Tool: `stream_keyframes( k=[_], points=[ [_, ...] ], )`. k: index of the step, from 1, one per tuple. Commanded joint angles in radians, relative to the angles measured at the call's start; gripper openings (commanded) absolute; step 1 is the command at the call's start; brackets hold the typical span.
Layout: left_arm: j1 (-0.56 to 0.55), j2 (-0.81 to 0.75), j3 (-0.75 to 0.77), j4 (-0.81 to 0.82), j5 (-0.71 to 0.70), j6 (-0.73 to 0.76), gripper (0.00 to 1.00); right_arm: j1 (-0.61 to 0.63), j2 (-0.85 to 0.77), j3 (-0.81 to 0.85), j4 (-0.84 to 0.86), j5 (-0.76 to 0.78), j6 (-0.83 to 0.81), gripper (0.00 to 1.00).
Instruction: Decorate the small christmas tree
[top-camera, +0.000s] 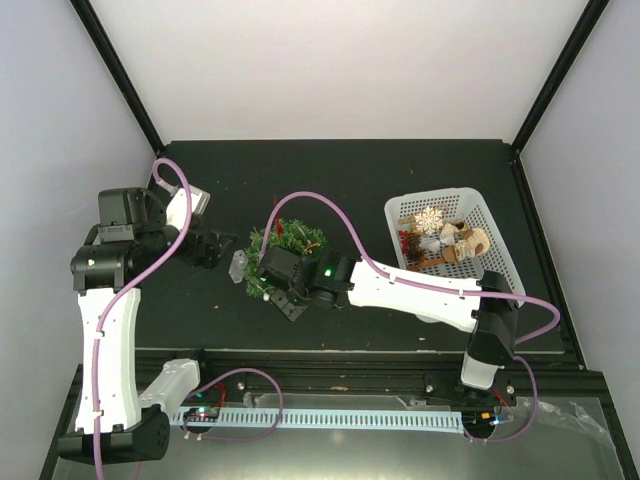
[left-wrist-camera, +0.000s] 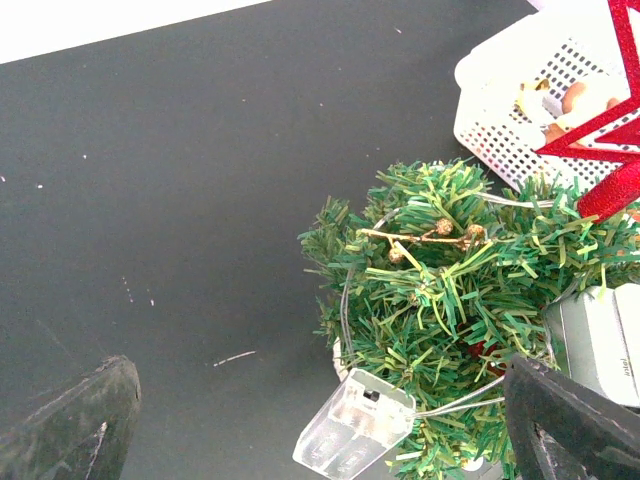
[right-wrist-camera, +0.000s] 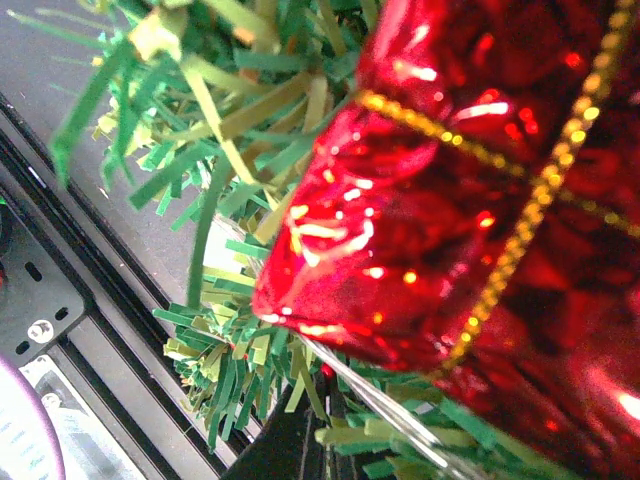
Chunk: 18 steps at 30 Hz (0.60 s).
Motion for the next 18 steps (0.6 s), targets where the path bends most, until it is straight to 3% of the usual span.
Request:
stream_keyframes(
  k=[1, 8, 18],
  points=[
    [0.007, -0.020, -0.011, -0.008, 0.016, -0.010, 0.99, -0.005, -0.006, 0.018, 0.012, 0.001, 0.006, 0.04],
    [0.006, -0.022, -0.012, -0.007, 0.017, -0.014, 0.99, -0.004, 0.006, 0.034, 0.009, 0.009, 0.018, 0.14],
    [0.006, -0.022, -0.009, -0.012, 0.017, -0.011, 0.99, -0.004, -0.029, 0.049, -0.017, 0.031, 0.027, 0.19]
  ],
)
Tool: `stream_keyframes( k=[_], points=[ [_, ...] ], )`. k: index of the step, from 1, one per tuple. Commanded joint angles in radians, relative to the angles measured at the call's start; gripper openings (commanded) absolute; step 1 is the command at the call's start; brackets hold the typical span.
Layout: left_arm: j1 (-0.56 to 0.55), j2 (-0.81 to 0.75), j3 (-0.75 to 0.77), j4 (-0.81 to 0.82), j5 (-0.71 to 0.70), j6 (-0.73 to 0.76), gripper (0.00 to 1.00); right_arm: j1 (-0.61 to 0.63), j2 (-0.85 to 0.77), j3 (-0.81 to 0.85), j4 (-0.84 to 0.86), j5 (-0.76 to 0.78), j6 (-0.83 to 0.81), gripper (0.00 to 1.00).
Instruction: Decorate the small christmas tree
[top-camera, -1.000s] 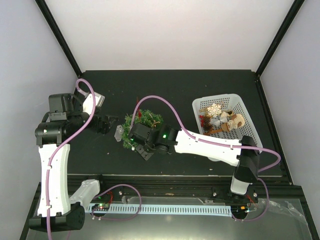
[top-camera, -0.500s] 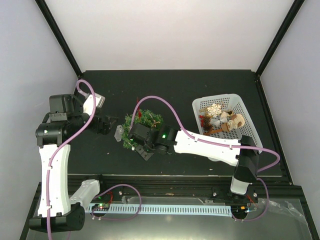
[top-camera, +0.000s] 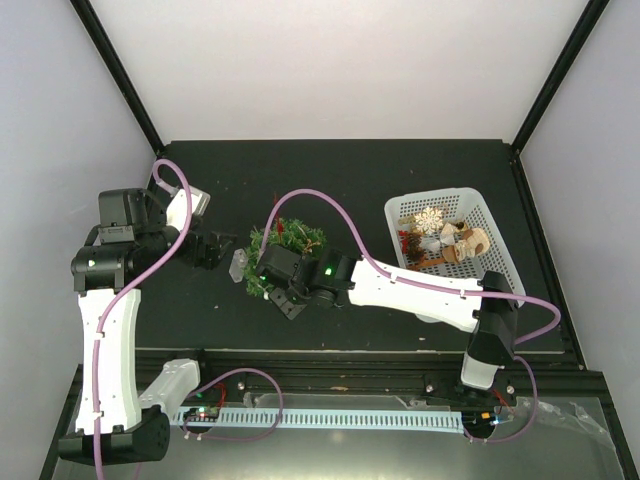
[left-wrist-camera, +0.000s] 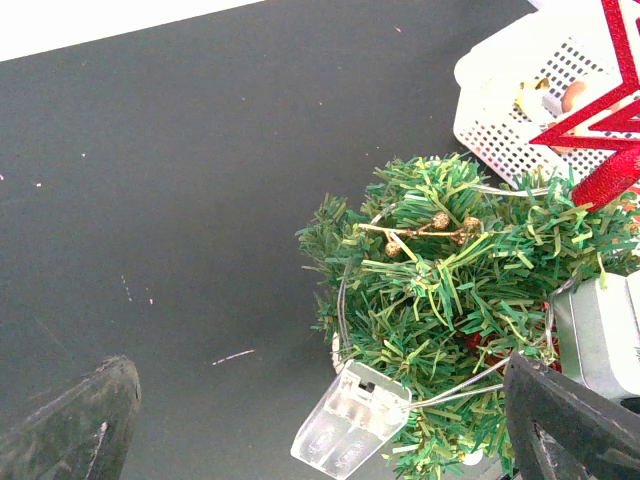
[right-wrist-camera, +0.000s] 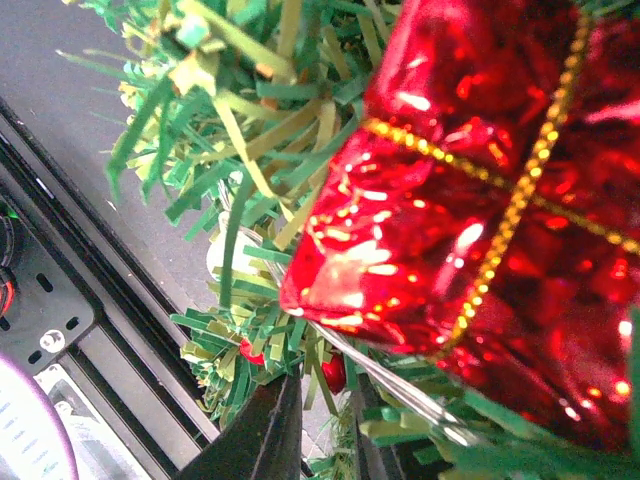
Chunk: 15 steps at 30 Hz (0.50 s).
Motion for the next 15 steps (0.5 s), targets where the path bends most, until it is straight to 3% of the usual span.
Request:
stream_keyframes(
  k=[1, 11, 15],
  points=[
    [0.007, -0.016, 0.004, -0.011, 0.017, -0.011, 0.99, -0.005, -0.034, 0.031, -0.017, 0.028, 0.011, 0.19],
    [0.007, -0.009, 0.010, -0.017, 0.017, -0.009, 0.99, -0.005, -0.106, -0.015, -0.021, 0.025, 0.029, 0.20],
    [0.007, -0.008, 0.010, -0.017, 0.019, -0.009, 0.99, -0.004, -0.135, -0.046, -0.013, 0.008, 0.028, 0.25]
  ],
)
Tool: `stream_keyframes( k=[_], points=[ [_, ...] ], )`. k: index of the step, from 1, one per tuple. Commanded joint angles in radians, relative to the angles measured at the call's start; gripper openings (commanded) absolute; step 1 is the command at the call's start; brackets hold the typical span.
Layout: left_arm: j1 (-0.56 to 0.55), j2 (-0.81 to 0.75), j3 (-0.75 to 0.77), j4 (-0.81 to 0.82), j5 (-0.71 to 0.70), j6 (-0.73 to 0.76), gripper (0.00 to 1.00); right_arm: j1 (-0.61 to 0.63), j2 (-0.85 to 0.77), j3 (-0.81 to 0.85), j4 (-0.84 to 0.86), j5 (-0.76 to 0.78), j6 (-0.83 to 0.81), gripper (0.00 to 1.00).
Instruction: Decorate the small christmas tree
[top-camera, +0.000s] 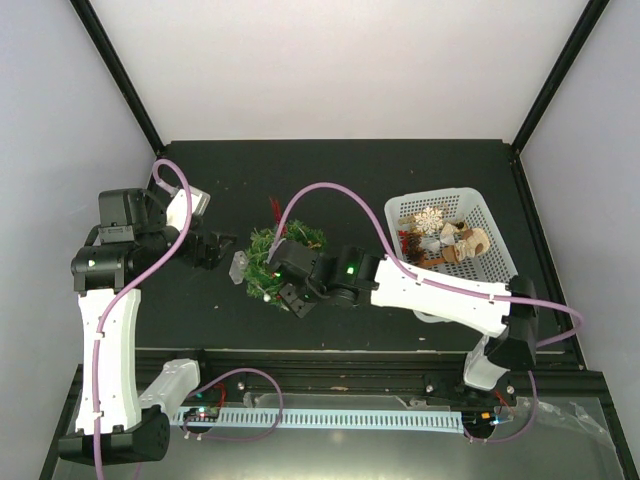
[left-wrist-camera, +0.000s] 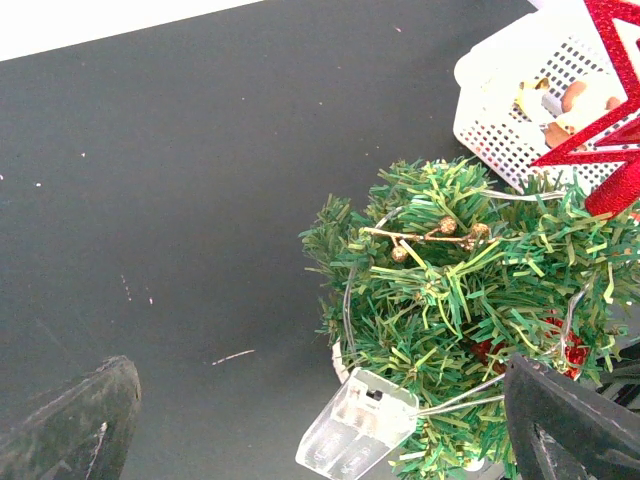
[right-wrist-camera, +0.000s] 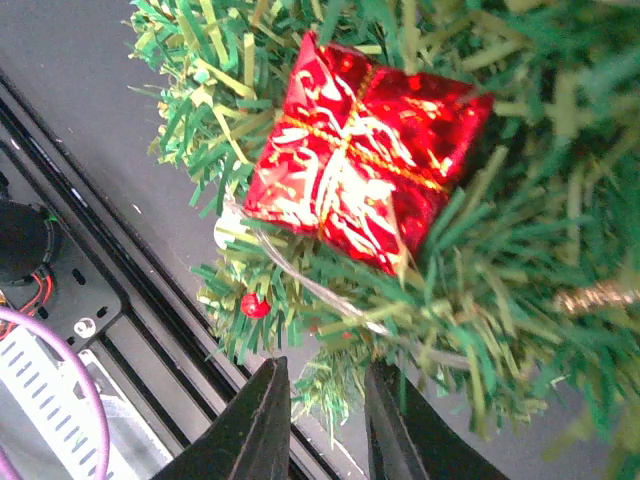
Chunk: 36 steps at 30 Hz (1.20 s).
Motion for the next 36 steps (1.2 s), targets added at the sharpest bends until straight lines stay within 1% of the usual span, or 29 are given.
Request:
stream_keyframes(
  k=[1, 5, 10, 15, 19, 21, 22, 23, 24, 25, 26, 29, 32, 35, 36],
  points=[
    [0.006, -0.009, 0.010, -0.017, 0.020, -0.009, 0.99, -0.004, -0.049, -0.030, 0.003, 0.006, 0.010, 0.26],
    [0.007, -0.006, 0.012, -0.017, 0.021, -0.005, 0.99, -0.004, -0.084, -0.047, 0.013, 0.002, 0.016, 0.27],
    [0.006, -0.005, 0.008, -0.020, 0.025, -0.003, 0.99, -0.005, -0.154, -0.067, 0.046, -0.025, 0.014, 0.36],
    [0.006, 0.003, 0.014, -0.038, 0.020, 0.011, 0.99, -0.004, -0.236, -0.088, 0.077, -0.067, -0.009, 0.43],
    [0.007, 0.011, 0.027, -0.048, 0.019, 0.017, 0.99, -0.004, -0.306, -0.100, 0.098, -0.090, -0.022, 0.44],
    [0.008, 0.015, 0.034, -0.050, 0.017, 0.018, 0.99, -0.005, -0.346, -0.107, 0.109, -0.080, -0.018, 0.46],
    [0.008, 0.018, 0.038, -0.050, 0.017, 0.019, 0.99, -0.006, -0.367, -0.108, 0.109, -0.068, -0.015, 0.49],
    [0.009, 0.022, 0.043, -0.051, 0.015, 0.020, 0.99, -0.007, -0.388, -0.104, 0.105, -0.051, -0.013, 0.55],
    [0.010, 0.025, 0.050, -0.053, 0.013, 0.022, 0.99, -0.010, -0.399, -0.094, 0.091, -0.028, -0.006, 0.67],
    [0.014, 0.029, 0.058, -0.055, 0.010, 0.026, 0.99, -0.015, -0.405, -0.079, 0.069, 0.006, 0.005, 0.91],
    [0.018, 0.032, 0.068, -0.059, 0.009, 0.029, 0.99, -0.024, -0.410, -0.060, 0.043, 0.036, 0.016, 0.99],
    [0.032, 0.053, 0.115, -0.088, 0.014, 0.059, 0.99, -0.077, -0.440, -0.013, -0.013, 0.049, 0.036, 1.00],
    [0.064, 0.098, 0.178, -0.159, 0.045, 0.105, 0.99, -0.150, -0.473, 0.027, -0.065, 0.058, 0.041, 1.00],
    [0.154, 0.167, 0.281, -0.289, 0.144, 0.192, 0.99, -0.238, -0.496, 0.066, -0.122, 0.030, 0.025, 1.00],
    [0.202, 0.195, 0.324, -0.345, 0.180, 0.240, 0.99, -0.263, -0.503, 0.077, -0.138, 0.024, 0.017, 1.00]
  ],
)
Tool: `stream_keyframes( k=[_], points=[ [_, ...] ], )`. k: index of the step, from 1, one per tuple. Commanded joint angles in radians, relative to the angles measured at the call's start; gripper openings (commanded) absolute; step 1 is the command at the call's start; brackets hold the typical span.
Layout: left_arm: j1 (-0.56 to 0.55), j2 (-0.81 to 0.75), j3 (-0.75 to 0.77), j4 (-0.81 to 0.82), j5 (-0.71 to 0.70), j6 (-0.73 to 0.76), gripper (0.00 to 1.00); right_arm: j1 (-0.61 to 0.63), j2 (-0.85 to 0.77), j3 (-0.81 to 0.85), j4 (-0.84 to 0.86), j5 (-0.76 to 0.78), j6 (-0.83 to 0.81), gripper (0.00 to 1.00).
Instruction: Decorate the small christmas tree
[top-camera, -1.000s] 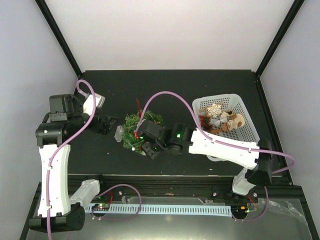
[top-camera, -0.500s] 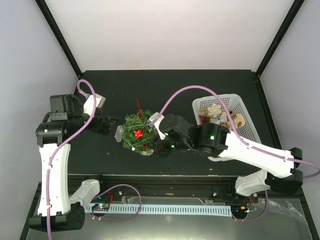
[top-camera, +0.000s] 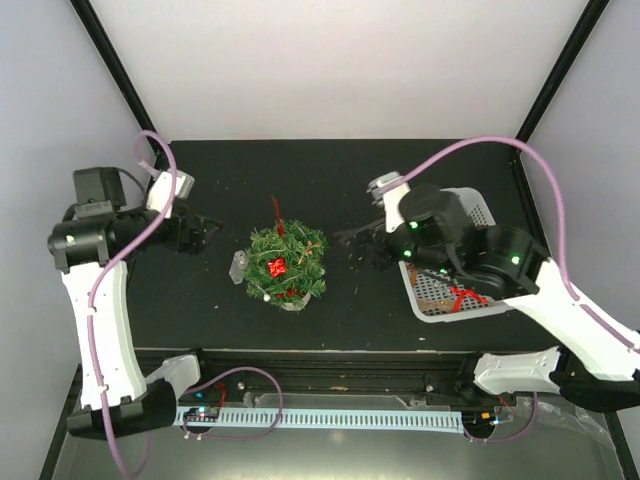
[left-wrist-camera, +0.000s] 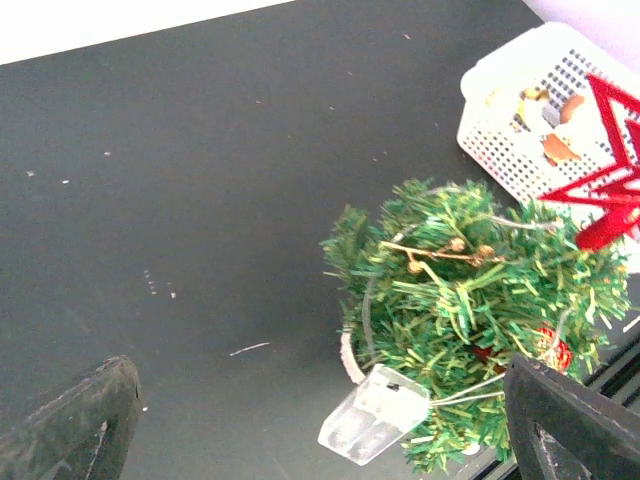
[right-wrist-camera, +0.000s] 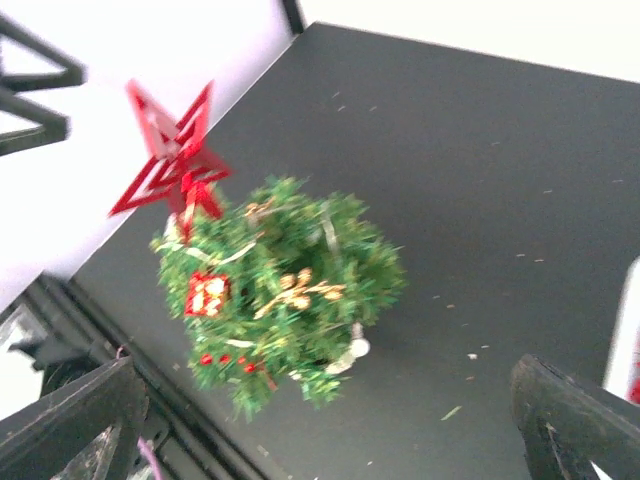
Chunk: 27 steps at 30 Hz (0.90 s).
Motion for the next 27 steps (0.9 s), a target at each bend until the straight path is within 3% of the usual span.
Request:
stream_keyframes(
  k=[1, 4, 13, 21, 27],
  points=[
    [0.141, 0.094, 0.163, -0.232, 0.155, 0.174, 0.99, -0.098, -0.051, 0.067, -0.104, 0.000, -0.015, 1.00],
    [0.205, 0.083, 0.190, -0.238, 0.157, 0.258, 0.99, -0.162, -0.084, 0.087, -0.115, -0.016, -0.043, 1.00],
    [0.206, 0.019, 0.169, -0.239, 0.126, 0.322, 0.99, -0.317, -0.092, 0.110, -0.181, -0.097, -0.086, 1.00],
    [0.206, 0.005, 0.152, -0.239, 0.221, 0.280, 0.99, -0.576, -0.154, -0.044, -0.087, -0.439, -0.093, 1.00],
    [0.203, -0.019, 0.127, -0.241, 0.249, 0.258, 0.99, -0.584, -0.174, -0.080, -0.047, -0.560, -0.108, 1.00]
  ],
)
